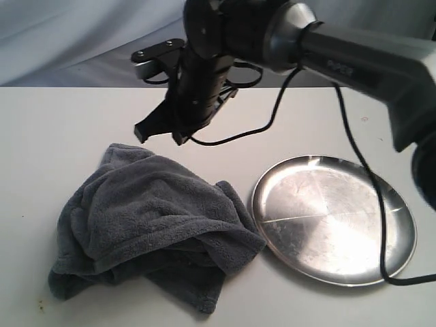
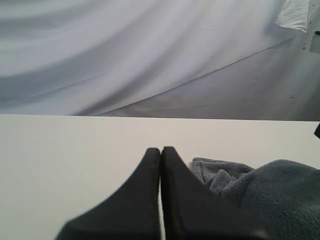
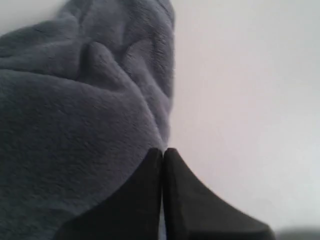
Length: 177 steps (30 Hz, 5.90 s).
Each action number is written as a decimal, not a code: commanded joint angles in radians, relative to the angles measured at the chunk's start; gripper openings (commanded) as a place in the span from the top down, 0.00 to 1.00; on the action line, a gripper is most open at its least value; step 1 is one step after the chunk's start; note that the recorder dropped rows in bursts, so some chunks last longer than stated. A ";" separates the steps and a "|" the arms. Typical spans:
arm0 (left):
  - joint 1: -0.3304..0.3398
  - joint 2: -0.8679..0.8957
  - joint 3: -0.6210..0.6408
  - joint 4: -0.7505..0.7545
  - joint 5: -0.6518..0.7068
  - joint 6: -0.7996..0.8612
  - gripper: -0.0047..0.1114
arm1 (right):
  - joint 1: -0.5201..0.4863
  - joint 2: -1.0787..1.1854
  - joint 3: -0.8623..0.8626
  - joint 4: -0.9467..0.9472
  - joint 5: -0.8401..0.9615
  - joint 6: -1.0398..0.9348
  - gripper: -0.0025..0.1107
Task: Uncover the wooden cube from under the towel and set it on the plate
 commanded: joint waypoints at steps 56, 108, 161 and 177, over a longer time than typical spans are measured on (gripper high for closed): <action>-0.001 -0.002 0.004 0.001 -0.004 -0.003 0.95 | -0.141 -0.446 0.745 -0.171 -0.321 0.143 0.98; -0.001 -0.002 0.004 0.001 -0.004 -0.003 0.95 | 0.235 -0.575 0.944 -0.144 -0.252 0.113 0.98; -0.001 -0.002 0.004 0.001 -0.004 -0.003 0.95 | 0.357 -0.401 0.600 -0.225 -0.290 0.240 0.98; -0.001 -0.002 0.004 0.001 -0.004 -0.003 0.95 | 0.229 -0.430 0.644 -0.270 -0.550 0.333 0.36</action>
